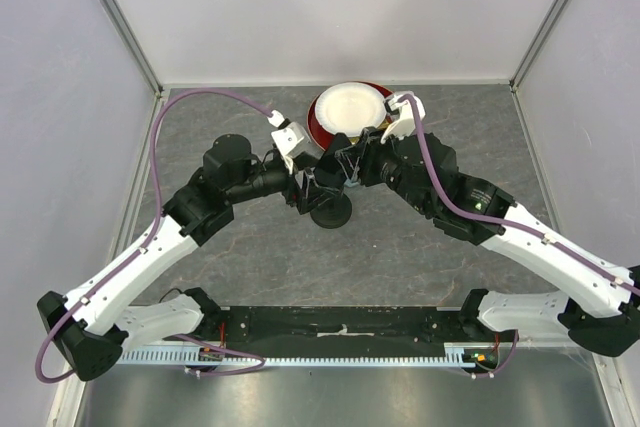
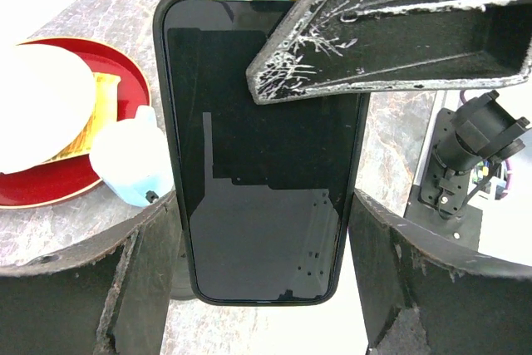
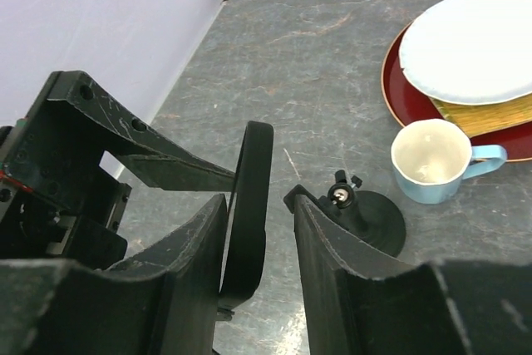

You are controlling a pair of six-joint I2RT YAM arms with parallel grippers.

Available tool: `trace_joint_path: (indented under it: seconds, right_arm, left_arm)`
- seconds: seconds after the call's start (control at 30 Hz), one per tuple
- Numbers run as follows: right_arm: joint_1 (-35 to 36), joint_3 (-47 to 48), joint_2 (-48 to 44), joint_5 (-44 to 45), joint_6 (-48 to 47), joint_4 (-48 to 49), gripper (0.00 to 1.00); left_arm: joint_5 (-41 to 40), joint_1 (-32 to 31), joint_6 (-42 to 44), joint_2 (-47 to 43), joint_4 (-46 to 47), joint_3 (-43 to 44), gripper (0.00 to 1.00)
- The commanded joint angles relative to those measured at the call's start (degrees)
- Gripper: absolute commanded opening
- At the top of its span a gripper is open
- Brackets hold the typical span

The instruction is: Place the phone on the phone stand

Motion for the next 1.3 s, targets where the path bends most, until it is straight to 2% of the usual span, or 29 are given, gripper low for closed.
trace_joint_path:
  seconds: [0.0,0.13,0.23,0.27,0.33,0.43,0.47,0.63,0.7,0.83,0.87,0.93,1.0,1.1,1.27]
  right_arm:
    - [-0.94,-1.31,-1.48,-3.69,2.05,4.26,0.43]
    - [-1.21,-1.23,-0.70,-5.18,2.32,4.35,0.34]
    - [-1.29,-1.75,-1.22,-5.19,2.32,4.43,0.19]
    - [-1.29,-2.37,-1.48,-4.75,2.40,4.43,0.09]
    - [-1.21,-3.16,-3.05,-2.83,2.49,4.69,0.00]
    - [-1.21,-6.23,-7.08,3.41,1.88,6.62,0.00]
    - [-1.21,-8.67,-8.50,5.25,1.44,7.33,0.00]
    - [-1.21,-17.74,-20.78,22.21,1.70,9.00,0.00]
    - [-1.21,-21.08,-23.97,25.56,0.74,9.00,0.00]
    - [-1.29,-22.50,-27.94,29.35,-4.44,8.05,0.00]
    - [-1.29,-21.28,-27.76,29.18,-5.32,7.17,0.00]
    - [-1.21,-19.43,-25.76,28.04,-7.70,3.93,0.00]
    - [-1.29,-17.76,-23.99,25.41,-8.93,2.42,0.00]
    - [-1.29,-17.84,-23.02,18.74,-10.42,1.80,0.00]
    - [-1.29,-17.67,-20.74,10.91,-11.66,3.03,0.00]
  left_arm:
    - [0.56,-1.41,3.22,-0.82,4.38,0.95,0.02]
    - [-0.85,-2.29,3.92,-0.91,3.68,0.95,0.02]
    - [-1.29,-2.64,4.19,-0.82,3.15,1.39,0.02]
    - [-1.64,-2.65,4.19,-1.08,3.15,1.39,0.02]
    - [-2.34,-2.91,4.10,-1.26,3.24,1.30,0.02]
    - [-4.19,-2.91,3.57,-1.87,3.15,1.21,0.17]
    - [-4.80,-3.00,3.48,-2.13,3.15,1.04,0.26]
    - [-8.75,-3.00,1.91,-5.12,3.77,-0.02,0.53]
    - [-12.18,-3.00,1.73,-4.69,2.98,0.15,0.58]
    - [-17.01,-2.91,0.42,1.27,-3.59,4.36,0.60]
    - [-20.76,-2.91,-2.55,2.60,-8.40,5.68,0.60]
    - [-22.03,-2.82,-5.82,6.19,-14.14,9.20,0.54]
    - [-21.07,-2.82,-5.92,7.18,-18.36,9.21,0.50]
    - [-22.73,-2.82,-5.31,5.34,-18.21,5.89,0.49]
    - [-23.70,-2.82,-4.16,2.35,-13.29,1.57,0.57]
